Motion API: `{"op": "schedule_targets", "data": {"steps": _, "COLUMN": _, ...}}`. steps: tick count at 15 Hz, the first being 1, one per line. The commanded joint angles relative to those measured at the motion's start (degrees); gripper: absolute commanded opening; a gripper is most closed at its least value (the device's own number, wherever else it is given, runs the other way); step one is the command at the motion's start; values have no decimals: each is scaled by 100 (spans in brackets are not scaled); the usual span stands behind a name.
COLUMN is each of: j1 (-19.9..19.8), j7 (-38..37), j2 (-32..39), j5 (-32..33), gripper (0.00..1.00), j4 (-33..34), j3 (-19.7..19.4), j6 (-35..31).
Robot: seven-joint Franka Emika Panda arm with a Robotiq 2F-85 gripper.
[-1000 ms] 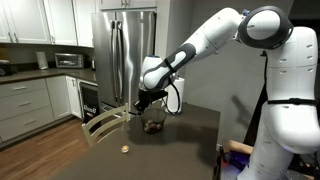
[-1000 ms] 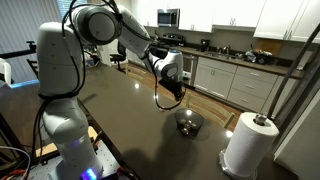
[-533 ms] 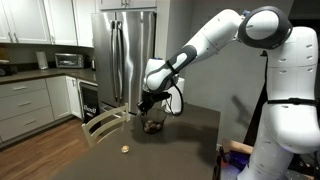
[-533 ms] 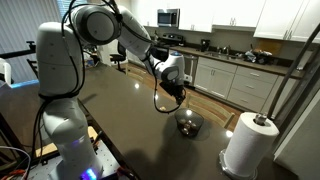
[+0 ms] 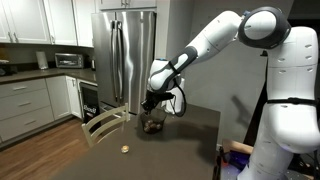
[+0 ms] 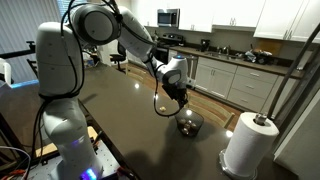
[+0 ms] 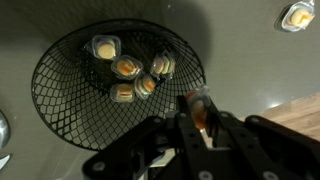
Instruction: Move the basket to the right, pick up all the objects from the table and put them in the basket
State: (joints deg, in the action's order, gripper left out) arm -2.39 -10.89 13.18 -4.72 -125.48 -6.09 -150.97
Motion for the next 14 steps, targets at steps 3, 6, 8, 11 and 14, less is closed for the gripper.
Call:
{"op": "schedule_targets", "data": {"steps": 3, "j1": -133, "j7": -78, "j2": -165, "j5": -209, "gripper": 42, "j4": -208, "j3": 11, "j6": -177}}
{"op": "schedule_targets", "data": {"steps": 6, "j1": -149, "j7": -62, "j2": -159, "j5": -223, "gripper": 54, "j4": -185, "j3": 11, "j6": -158}}
{"op": "schedule_targets", "data": {"steps": 8, "j1": -154, "j7": -50, "j2": -153, "j5": -232, "gripper": 67, "j4": -169, "j3": 16, "j6": -148}}
{"op": "schedule_targets", "data": {"steps": 11, "j1": -153, "j7": -37, "j2": -159, "j5": -239, "gripper": 86, "j4": -161, "j3": 22, "j6": -145}}
{"op": "schedule_targets", "data": {"steps": 14, "j1": -142, "j7": 17, "j2": -162, "j5": -238, "gripper": 100, "j4": -148, "j3": 50, "j6": -129}}
